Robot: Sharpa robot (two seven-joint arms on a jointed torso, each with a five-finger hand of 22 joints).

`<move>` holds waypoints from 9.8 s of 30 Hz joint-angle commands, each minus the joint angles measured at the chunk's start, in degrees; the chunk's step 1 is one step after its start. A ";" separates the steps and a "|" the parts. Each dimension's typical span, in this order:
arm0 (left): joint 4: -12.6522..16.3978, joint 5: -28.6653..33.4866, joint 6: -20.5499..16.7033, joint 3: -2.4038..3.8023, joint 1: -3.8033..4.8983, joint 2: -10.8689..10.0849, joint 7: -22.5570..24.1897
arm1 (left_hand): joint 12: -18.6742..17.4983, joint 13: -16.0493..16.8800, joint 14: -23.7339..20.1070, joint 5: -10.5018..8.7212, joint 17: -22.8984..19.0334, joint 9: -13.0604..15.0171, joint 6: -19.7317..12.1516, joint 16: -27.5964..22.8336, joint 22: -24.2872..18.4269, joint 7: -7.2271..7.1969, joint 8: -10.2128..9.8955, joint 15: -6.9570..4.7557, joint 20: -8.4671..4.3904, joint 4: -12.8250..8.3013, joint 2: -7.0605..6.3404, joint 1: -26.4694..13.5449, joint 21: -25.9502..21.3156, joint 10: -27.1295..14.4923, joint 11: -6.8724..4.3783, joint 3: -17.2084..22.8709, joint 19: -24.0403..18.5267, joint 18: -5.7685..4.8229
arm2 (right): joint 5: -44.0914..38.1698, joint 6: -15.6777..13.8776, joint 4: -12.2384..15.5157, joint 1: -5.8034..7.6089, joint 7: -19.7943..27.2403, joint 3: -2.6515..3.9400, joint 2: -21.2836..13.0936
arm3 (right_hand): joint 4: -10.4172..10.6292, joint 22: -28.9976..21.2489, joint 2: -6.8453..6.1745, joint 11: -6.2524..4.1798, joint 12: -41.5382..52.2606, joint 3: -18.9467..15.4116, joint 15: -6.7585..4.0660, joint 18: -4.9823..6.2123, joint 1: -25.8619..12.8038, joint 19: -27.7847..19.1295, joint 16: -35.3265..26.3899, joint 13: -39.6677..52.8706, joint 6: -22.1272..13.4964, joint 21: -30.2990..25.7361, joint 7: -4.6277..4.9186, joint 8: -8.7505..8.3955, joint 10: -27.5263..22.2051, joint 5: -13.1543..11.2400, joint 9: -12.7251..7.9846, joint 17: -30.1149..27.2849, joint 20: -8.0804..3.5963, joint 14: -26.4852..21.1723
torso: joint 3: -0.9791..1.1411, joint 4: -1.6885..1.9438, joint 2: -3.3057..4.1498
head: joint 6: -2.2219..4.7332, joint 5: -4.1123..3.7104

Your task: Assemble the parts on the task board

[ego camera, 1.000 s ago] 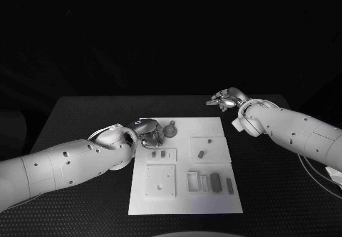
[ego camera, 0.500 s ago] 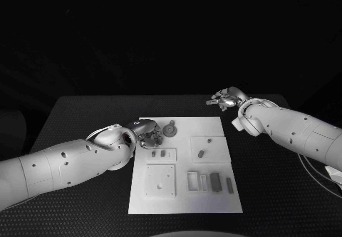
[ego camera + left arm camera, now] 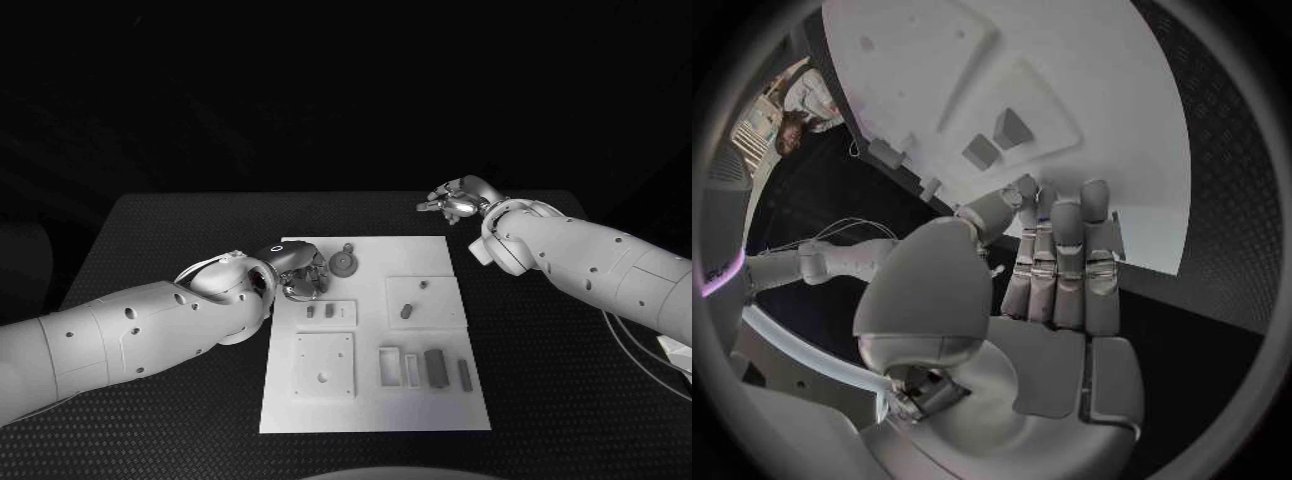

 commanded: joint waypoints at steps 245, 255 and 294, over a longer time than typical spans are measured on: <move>-7.07 67.75 -1.03 0.70 2.14 -4.28 18.16 | -1.61 -2.53 -4.62 0.11 -5.52 -0.34 -9.56 -24.37 -12.36 3.87 -1.26 4.94 4.57 0.44 -1.47 -7.52 -12.53 -8.87 4.67 -7.01 -9.54 -0.85 | -45.39 4.36 41.39 -2.67 -6.79 -1.91 -16.16 | 0.11 0.27 0.19 -1.79 -53.10 20.15 -2.02 0.85 15.54 7.84 -10.86 -35.43 15.27 -3.96 -4.75 8.05 17.37 0.03 1.14 -7.79 -1.63 11.41 | -0.02 -0.12 -0.18 | 0.54 0.62; -10.80 68.77 -1.44 0.68 2.14 -2.03 18.42 | -1.57 -2.54 -4.67 0.11 -5.45 -0.32 -9.54 -24.47 -12.41 3.86 -1.23 4.96 4.59 0.46 -1.44 -7.51 -12.56 -8.88 4.68 -7.02 -9.58 -0.86 | -48.64 6.26 43.39 -2.73 -7.95 -3.58 -9.10 | 0.09 0.27 0.29 -1.78 -53.20 20.19 -2.01 0.85 15.46 7.91 -10.94 -35.40 15.16 -3.99 -4.72 8.00 17.30 0.03 1.20 -7.80 -1.67 11.39 | -0.30 -0.53 -0.86 | 0.34 3.10; -12.56 68.93 -0.39 0.67 2.13 0.24 19.13 | -1.48 -2.55 -4.75 0.10 -4.94 -0.29 -9.61 -24.90 -12.67 3.87 -1.12 5.05 4.67 0.01 -1.38 -7.08 -12.58 -8.93 4.71 -7.22 -9.71 -0.92 | -59.06 9.80 39.02 -7.90 -9.08 -6.48 -1.19 | -0.33 0.37 0.48 -1.82 -53.39 20.11 -2.06 0.85 15.25 8.32 -10.88 -35.23 15.10 -3.88 -4.73 8.03 17.36 0.03 1.53 -7.72 -1.90 11.75 | -0.93 -0.60 -1.66 | -2.61 6.19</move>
